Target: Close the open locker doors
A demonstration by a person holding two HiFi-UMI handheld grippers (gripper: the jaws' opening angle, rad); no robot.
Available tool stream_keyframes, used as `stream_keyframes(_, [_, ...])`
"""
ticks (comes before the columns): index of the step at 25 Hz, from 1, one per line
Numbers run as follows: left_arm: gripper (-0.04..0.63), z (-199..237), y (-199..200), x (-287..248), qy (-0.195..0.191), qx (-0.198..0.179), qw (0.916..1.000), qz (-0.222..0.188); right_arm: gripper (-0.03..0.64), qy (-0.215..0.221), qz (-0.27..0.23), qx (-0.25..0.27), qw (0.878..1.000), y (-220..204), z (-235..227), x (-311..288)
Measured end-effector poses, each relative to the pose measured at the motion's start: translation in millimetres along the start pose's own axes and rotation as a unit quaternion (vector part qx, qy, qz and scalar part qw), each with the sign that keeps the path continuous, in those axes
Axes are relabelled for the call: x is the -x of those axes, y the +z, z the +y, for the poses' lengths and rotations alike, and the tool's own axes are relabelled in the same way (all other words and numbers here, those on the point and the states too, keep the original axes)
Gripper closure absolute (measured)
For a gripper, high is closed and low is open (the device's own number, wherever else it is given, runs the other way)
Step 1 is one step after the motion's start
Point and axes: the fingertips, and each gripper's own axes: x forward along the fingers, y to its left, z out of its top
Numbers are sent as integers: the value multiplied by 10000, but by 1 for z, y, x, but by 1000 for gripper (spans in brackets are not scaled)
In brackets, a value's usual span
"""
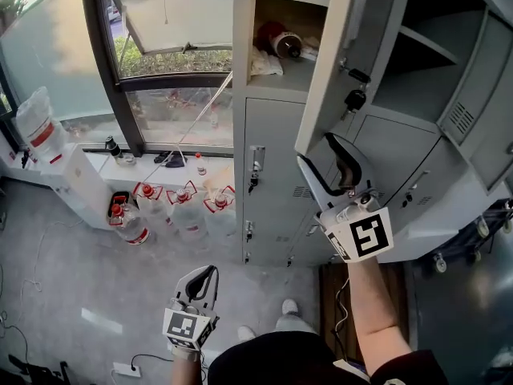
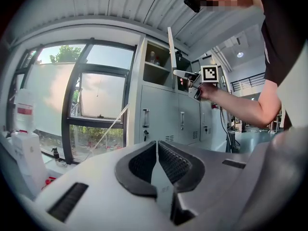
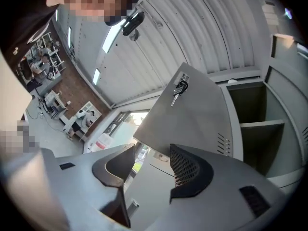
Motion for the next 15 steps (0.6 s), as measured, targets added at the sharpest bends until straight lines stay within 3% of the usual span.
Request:
stream_keyframes(9, [568, 29, -4, -1, 803, 152, 9966, 114, 384, 715, -344, -763, 9939, -8, 3, -59])
stream_keyframes(12, [568, 36, -1, -7, 1011, 194, 9946, 103, 404, 748, -365, -1005, 9915, -11, -3, -78])
stream_keyframes(15, [568, 44, 0, -13, 1219, 247, 9922, 75, 416, 665, -347, -823, 9938, -16, -9, -97])
